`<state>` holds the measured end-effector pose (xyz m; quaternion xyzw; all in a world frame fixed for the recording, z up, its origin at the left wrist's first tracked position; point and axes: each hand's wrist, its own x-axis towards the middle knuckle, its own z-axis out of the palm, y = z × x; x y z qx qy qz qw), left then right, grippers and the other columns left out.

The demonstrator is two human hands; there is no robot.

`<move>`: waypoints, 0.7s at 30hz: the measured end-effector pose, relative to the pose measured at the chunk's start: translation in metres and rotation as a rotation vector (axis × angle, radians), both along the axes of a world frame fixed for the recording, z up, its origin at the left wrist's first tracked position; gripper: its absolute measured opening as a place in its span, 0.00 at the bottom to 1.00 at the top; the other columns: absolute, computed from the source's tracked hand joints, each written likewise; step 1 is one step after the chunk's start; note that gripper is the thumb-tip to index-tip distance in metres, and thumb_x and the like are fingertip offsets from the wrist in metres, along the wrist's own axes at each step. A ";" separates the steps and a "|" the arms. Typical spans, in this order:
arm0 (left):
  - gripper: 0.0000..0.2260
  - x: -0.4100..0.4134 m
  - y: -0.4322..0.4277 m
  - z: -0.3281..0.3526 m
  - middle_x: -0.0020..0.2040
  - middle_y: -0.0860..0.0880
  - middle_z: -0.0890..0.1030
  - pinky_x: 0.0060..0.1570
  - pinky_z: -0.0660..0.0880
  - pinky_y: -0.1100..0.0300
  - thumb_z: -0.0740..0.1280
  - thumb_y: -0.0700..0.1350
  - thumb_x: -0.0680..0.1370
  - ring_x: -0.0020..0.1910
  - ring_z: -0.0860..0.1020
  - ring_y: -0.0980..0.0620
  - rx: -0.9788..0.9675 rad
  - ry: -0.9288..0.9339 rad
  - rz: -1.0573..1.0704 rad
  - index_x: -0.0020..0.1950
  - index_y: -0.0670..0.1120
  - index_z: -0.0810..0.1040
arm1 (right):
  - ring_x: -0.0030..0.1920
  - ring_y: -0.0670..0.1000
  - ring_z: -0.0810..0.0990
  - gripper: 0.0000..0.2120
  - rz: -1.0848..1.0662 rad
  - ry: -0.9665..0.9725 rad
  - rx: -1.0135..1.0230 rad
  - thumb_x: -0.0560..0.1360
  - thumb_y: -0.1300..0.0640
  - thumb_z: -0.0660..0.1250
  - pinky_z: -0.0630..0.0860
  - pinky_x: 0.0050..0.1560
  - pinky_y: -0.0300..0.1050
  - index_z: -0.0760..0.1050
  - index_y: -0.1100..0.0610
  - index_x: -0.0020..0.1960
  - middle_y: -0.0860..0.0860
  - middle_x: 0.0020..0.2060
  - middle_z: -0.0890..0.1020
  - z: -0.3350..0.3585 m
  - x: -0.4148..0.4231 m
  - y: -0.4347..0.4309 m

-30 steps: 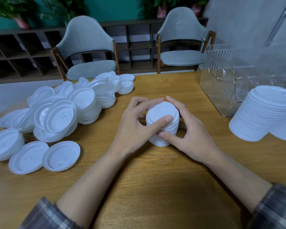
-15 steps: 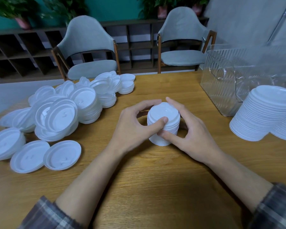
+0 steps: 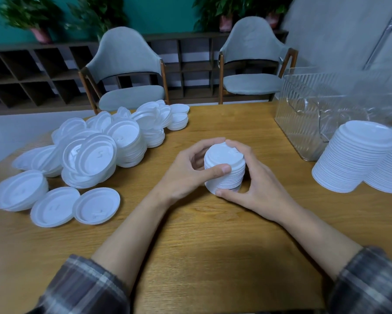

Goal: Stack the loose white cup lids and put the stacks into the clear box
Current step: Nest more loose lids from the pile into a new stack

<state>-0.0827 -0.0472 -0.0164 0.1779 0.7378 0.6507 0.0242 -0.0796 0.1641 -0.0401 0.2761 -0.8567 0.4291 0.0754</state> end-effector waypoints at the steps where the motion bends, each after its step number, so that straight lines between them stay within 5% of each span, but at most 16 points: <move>1: 0.27 0.000 0.000 -0.001 0.67 0.50 0.83 0.66 0.75 0.61 0.76 0.40 0.76 0.67 0.80 0.53 0.006 -0.008 -0.005 0.75 0.47 0.75 | 0.68 0.31 0.69 0.46 0.001 0.009 -0.003 0.70 0.50 0.83 0.63 0.63 0.24 0.59 0.40 0.78 0.30 0.70 0.69 -0.001 0.000 -0.001; 7: 0.29 0.014 0.005 -0.005 0.70 0.53 0.80 0.67 0.73 0.65 0.73 0.46 0.79 0.70 0.77 0.59 0.003 0.002 0.048 0.79 0.48 0.70 | 0.70 0.42 0.73 0.43 -0.004 0.097 -0.009 0.69 0.51 0.83 0.68 0.69 0.35 0.63 0.46 0.77 0.41 0.71 0.73 -0.003 -0.002 -0.002; 14: 0.22 0.049 -0.004 -0.010 0.62 0.51 0.84 0.58 0.74 0.70 0.72 0.51 0.81 0.62 0.81 0.60 -0.032 0.105 0.301 0.74 0.49 0.77 | 0.69 0.39 0.73 0.44 -0.024 0.118 0.002 0.67 0.47 0.84 0.67 0.66 0.31 0.65 0.45 0.76 0.40 0.70 0.74 0.001 0.010 -0.006; 21: 0.10 0.089 -0.038 -0.029 0.49 0.53 0.80 0.50 0.77 0.57 0.72 0.45 0.81 0.50 0.79 0.57 -0.458 0.542 0.572 0.62 0.47 0.82 | 0.66 0.32 0.71 0.44 -0.028 0.126 -0.062 0.66 0.48 0.85 0.66 0.62 0.26 0.66 0.44 0.75 0.37 0.68 0.75 0.008 0.037 -0.033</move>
